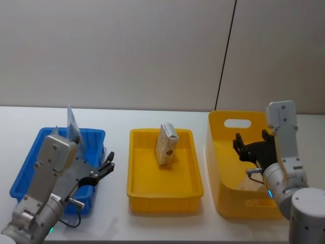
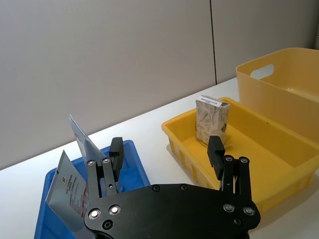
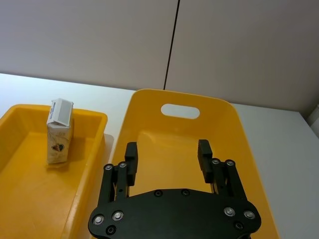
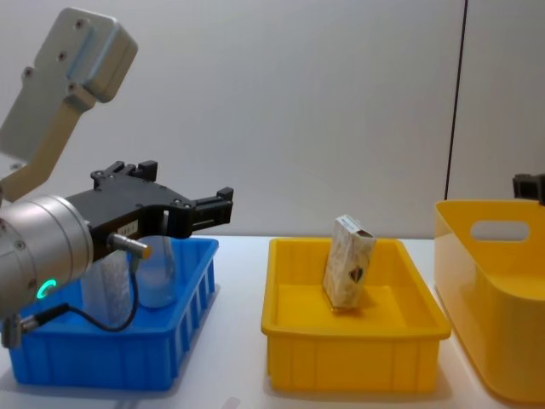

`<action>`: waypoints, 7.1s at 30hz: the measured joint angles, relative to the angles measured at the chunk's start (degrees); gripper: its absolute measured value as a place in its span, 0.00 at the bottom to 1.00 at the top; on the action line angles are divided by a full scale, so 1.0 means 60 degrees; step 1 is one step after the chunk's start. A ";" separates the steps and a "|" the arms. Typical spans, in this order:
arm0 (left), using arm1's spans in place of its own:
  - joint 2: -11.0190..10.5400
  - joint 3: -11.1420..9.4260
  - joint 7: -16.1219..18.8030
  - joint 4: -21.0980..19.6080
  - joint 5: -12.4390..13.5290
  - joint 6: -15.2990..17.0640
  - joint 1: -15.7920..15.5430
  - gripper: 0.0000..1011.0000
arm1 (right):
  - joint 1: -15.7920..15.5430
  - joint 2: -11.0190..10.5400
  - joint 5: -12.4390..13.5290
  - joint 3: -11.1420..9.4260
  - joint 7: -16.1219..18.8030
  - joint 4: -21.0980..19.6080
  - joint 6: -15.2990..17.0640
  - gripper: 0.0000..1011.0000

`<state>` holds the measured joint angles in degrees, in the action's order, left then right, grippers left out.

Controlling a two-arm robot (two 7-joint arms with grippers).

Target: Bimanual collaborative sorting of washing and personal care products

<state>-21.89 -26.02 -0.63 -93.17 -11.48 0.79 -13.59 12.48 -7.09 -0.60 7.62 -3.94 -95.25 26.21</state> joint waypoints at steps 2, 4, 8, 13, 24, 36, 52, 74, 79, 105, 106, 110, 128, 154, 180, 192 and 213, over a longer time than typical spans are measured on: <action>0.0000 0.0000 0.0000 0.0000 0.0000 0.0000 0.0000 0.99 | -0.0020 -0.0005 0.0010 -0.0028 0.0048 0.0000 -0.0002 0.74; 0.0000 0.0000 0.0000 -0.0001 0.0000 0.0000 0.0000 0.99 | -0.0033 -0.0007 0.0018 -0.0038 0.0076 0.0001 -0.0012 0.79; 0.0000 -0.0001 0.0001 -0.0001 0.0000 0.0000 0.0000 0.99 | -0.0081 -0.0013 0.0056 -0.0070 0.0195 -0.0028 -0.0155 0.92; 0.0000 -0.0001 0.0001 -0.0001 0.0000 0.0000 0.0000 0.99 | -0.0143 -0.0038 0.0141 -0.0074 0.0416 -0.0107 -0.0419 0.99; -0.0001 0.0000 0.0000 -0.0001 0.0000 0.0000 0.0000 0.99 | -0.0302 -0.0083 0.0400 -0.0009 0.1078 -0.0346 -0.1166 0.99; -0.0001 0.0035 0.0165 -0.0080 0.0181 0.0120 0.0049 0.99 | -0.0370 -0.0090 0.0511 0.0032 0.1377 -0.0478 -0.1506 0.99; -0.0052 0.0443 0.1040 -0.0442 0.0715 0.0939 0.0345 0.99 | -0.0398 -0.0091 0.0555 0.0047 0.1507 -0.0529 -0.1653 0.99; 0.0216 0.0905 0.1180 0.0240 0.0703 0.1251 0.0150 0.99 | -0.0412 -0.0089 0.0572 0.0050 0.1551 -0.0546 -0.1699 0.99; 0.0356 0.0991 0.1072 0.0642 0.0604 0.1178 -0.0011 0.99 | -0.0412 -0.0089 0.0572 0.0050 0.1554 -0.0547 -0.1706 0.99; 0.0922 0.1430 0.0545 0.2393 0.0134 0.0766 -0.0660 0.99 | -0.0412 -0.0089 0.0571 0.0050 0.1554 -0.0547 -0.1705 0.99; 0.0956 0.1446 0.0433 0.2519 0.0065 0.0717 -0.0715 0.99 | -0.0412 -0.0090 0.0571 0.0049 0.1554 -0.0548 -0.1705 0.99; 0.1046 0.1482 0.0211 0.2851 -0.0059 0.0614 -0.0875 0.99 | -0.0412 -0.0089 0.0570 0.0050 0.1553 -0.0547 -0.1705 0.99; 0.1417 0.1512 -0.0422 0.4383 -0.0182 0.0244 -0.1718 0.82 | -0.0411 -0.0090 0.0571 0.0050 0.1554 -0.0547 -0.1705 0.99; 0.1576 0.1620 -0.0520 0.4858 0.0130 0.0002 -0.2060 0.30 | -0.0411 -0.0090 0.0570 0.0049 0.1554 -0.0547 -0.1705 0.99; 0.1002 0.1809 -0.1894 0.3067 -0.0101 -0.1180 -0.1615 0.27 | -0.0411 -0.0090 0.0571 0.0049 0.1554 -0.0546 -0.1706 0.99; 0.0826 0.1776 -0.3166 0.2519 -0.0762 -0.1500 -0.1564 0.27 | -0.0411 -0.0090 0.0571 0.0049 0.1553 -0.0546 -0.1706 0.99; 0.1334 0.1037 -0.4099 0.2498 -0.1357 -0.1236 -0.2172 0.27 | -0.0411 -0.0090 0.0571 0.0050 0.1553 -0.0547 -0.1706 0.99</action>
<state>-13.89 -19.80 -25.22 -78.18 -19.62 -6.62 -26.62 10.01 -7.63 2.82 7.92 5.38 -98.53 15.98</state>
